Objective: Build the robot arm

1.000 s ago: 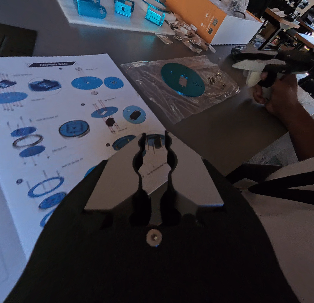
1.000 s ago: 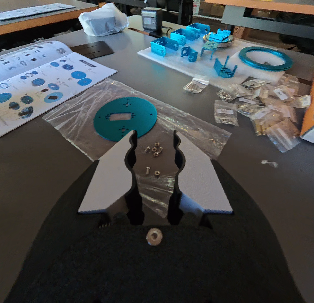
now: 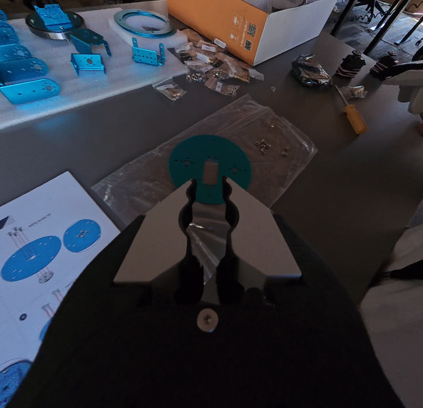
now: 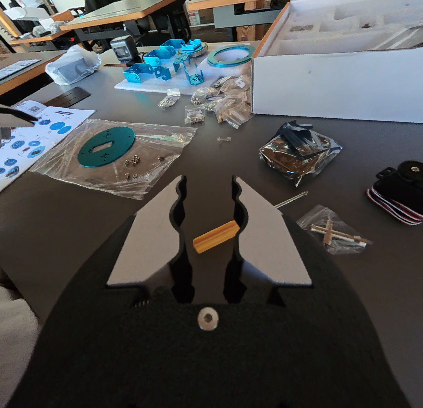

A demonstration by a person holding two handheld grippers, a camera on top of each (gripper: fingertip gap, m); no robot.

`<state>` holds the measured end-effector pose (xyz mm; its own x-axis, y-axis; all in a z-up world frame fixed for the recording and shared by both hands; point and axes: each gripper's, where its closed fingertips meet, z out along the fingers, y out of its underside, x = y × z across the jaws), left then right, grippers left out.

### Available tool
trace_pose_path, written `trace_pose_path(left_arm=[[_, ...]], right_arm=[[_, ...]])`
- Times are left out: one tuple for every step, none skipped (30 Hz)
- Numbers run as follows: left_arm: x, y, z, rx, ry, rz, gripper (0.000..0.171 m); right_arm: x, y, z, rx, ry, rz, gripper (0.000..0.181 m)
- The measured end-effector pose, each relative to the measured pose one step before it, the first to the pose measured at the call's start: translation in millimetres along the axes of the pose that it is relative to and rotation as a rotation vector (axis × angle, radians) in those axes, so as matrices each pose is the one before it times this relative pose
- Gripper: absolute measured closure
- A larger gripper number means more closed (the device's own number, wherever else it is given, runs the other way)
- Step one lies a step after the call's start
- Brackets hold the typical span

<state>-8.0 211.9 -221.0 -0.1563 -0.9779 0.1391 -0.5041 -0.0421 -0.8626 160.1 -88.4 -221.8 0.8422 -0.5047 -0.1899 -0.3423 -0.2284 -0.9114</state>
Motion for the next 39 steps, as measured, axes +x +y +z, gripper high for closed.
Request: trace_pose_path(left_arm=[[-6.98, 0.63, -2.63, 0.00179, -0.0146, -0.0095, 0.15], [-6.94, 0.04, -2.22, 0.00054, -0.009, -0.0204, 0.15], [-5.97, -0.81, -2.05, -0.00012, -0.0001, -0.0251, 0.15], [-4.98, -1.85, -2.01, 0.00138, 0.0043, -0.0203, 0.15], [-5.45, -2.31, -1.98, 0.00301, -0.0012, -0.0105, 0.15], [-6.39, -1.84, -1.76, 0.0024, -0.0108, -0.0015, 0.15], [-6.56, -0.96, -1.17, -0.00047, -0.0155, 0.0047, 0.15], [-5.94, 0.06, -0.57, -0.00356, -0.0157, 0.0068, 0.15], [-5.33, 0.5, -0.07, -0.00244, -0.0152, 0.0046, 0.15], [-4.15, 0.34, 0.18, 0.00017, -0.0121, -0.0006, 0.15], [-2.57, 0.22, 0.19, 0.00105, -0.0061, -0.0051, 0.15], [-1.05, 0.13, 0.01, 0.00299, -0.0011, -0.008, 0.15], [0.15, -0.36, -0.17, 0.00657, 0.0024, -0.009, 0.15], [1.08, -0.49, -0.18, 0.00764, 0.0059, -0.008, 0.15], [1.71, -0.38, 0.13, 0.00459, 0.0083, -0.0053, 0.15], [1.78, -0.39, 0.31, 0.00026, 0.0074, -0.0003, 0.15], [1.75, -0.82, 0.46, -0.00204, 0.0031, 0.0059, 0.15], [1.45, -1.69, 0.58, -0.00209, -0.001, 0.0107, 0.15], [2.24, -2.61, 0.63, -0.00094, -0.0001, 0.0139, 0.15], [3.32, -3.46, 0.75, 0.00105, 0.0033, 0.0158, 0.15], [3.82, -3.93, 0.86, 0.00304, 0.0045, 0.0164, 0.15], [3.85, -3.86, 1.04, 0.00341, 0.0033, 0.0152, 0.15], [3.91, -3.41, 1.16, 0.00129, 0.0024, 0.0124, 0.15], [3.99, -2.8, 1.33, 0.00069, 0.0024, 0.0097, 0.15], [3.73, -2.81, 1.56, 0.00224, 0.0009, 0.0067, 0.15], [3.53, -2.78, 1.84, 0.00243, -0.0011, 0.0033, 0.15], [3.61, -2.95, 1.81, 0.0029, -0.0011, 0.0008, 0.149], [3.95, -3.24, 1.89, 0.00532, 0.0002, -0.0013, 0.15], [4.25, -3.72, 1.96, 0.00757, 0.0015, -0.004, 0.15], [4.84, -3.69, 2.21, 0.00751, 0.0048, -0.0049, 0.15], [5.38, -3.39, 2.24, 0.00539, 0.0078, -0.0024, 0.15], [4.74, -2.58, 2.11, 0.00207, 0.0051, 0.0022, 0.15], [3.48, -1.89, 1.68, -0.00138, -0.0017, 0.0069, 0.15], [2.38, -1.11, 1.02, -0.00309, -0.0067, 0.0102, 0.15], [1.51, -0.57, 0.39, -0.00328, -0.0086, 0.011, 0.15], [0.7, -0.03, 0.26, -0.0028, -0.0089, 0.0089, 0.15], [-0.12, 0.34, 0.41, -0.00192, -0.0084, 0.0039, 0.15], [-0.78, 0.67, 0.68, -0.00226, -0.0056, -0.0016, 0.15], [-1.01, 1.16, 0.91, -0.00246, -0.0017, -0.0054, 0.149]], right_arm=[[-0.98, -1.76, 0.63, 0.0008, 0.0044, 0.0074, 0.142], [-1.09, -2.78, 1.67, 0.0004, 0.001, 0.0083, 0.142], [-0.82, -3.88, 2.39, 0.0018, 0.0008, 0.0042, 0.142], [0.01, -4.5, 3.09, -0.0005, 0.0017, -0.0029, 0.141], [1.82, -4.66, 3.61, -0.0051, 0.0072, -0.0096, 0.141], [2.6, -5.43, 4.23, -0.0038, 0.0051, -0.0168, 0.139], [2.35, -6.65, 5.09, 0.0049, -0.005, -0.0241, 0.136], [3.64, -6.49, 5.0, 0.0031, -0.004, -0.0254, 0.133], [5.78, -5.16, 4.26, -0.0107, 0.004, -0.0238, 0.132], [6.13, -4.14, 3.2, -0.0173, 0.005, -0.0208, 0.131], [5.86, -4.11, 2.07, -0.0123, 0.0034, -0.0171, 0.13], [7.12, -3.92, 0.85, -0.0061, 0.0117, -0.0151, 0.13], [8.41, -3.8, -0.02, -0.0012, 0.0188, -0.0167, 0.131], [8.67, -3.61, -0.24, 0.001, 0.0154, -0.0181, 0.131], [9.29, -3.09, -0.29, -0.0044, 0.0124, -0.0149, 0.131], [9.57, -2.15, 0.03, -0.0129, 0.004, -0.0079, 0.131], [9.99, -1.69, 0.86, -0.0149, -0.0029, -0.0045, 0.128], [11.7, -1.33, 2.13, -0.0188, -0.0024, 0.0035, 0.121], [13.28, -2.43, 1.99, -0.0207, 0.0035, 0.0089, 0.119], [15.24, -4.63, 1.43, -0.0118, 0.0108, -0.0113, 0.121], [17.96, -6.18, 1.45, -0.0057, 0.0197, -0.0261, 0.124], [21.69, -4.8, 1.61, -0.0143, 0.0349, -0.0142, 0.124], [21.96, -3.96, 2.38, -0.0231, 0.0314, -0.0012, 0.124], [20.44, -5.16, 4.25, -0.0188, 0.0168, 0.005, 0.124], [20.84, -5.7, 6.42, -0.0158, 0.0153, 0.0199, 0.123], [18.27, -5.18, 9.23, -0.0273, -0.0028, 0.0248, 0.12], [16.48, -4.59, 11.52, -0.044, -0.0104, 0.0239, 0.114], [15.76, -6.1, 13.15, -0.0397, -0.0099, 0.0162, 0.105], [17.88, -7.87, 13.85, -0.0294, 0.0069, 0.0155, 0.094], [16.59, -8.99, 14.17, -0.0222, 0.0038, 0.0187, 0.083], [14.88, -9.7, 13.84, -0.015, -0.0012, 0.0164, 0.078], [13.73, -9.83, 12.5, -0.0069, 0.0027, 0.0112, 0.075], [6.18, -9.86, 11.02, 0.0043, -0.0256, 0.0027, 0.073], [-1.48, -8.41, 9.47, 0.0132, -0.057, 0.0064, 0.072], [-0.24, -4.14, 9.24, -0.006, -0.0368, 0.0129, 0.069], [1.35, -0.9, 9.76, -0.0227, -0.0049, -0.0002, 0.066], [0.99, 1.95, 9.78, -0.0301, 0.0106, -0.0174, 0.065], [0.9, 3.9, 9.15, -0.0338, 0.0202, -0.0187, 0.065], [-1.21, 4.38, 8.14, -0.0267, 0.0108, -0.0086, 0.069]])
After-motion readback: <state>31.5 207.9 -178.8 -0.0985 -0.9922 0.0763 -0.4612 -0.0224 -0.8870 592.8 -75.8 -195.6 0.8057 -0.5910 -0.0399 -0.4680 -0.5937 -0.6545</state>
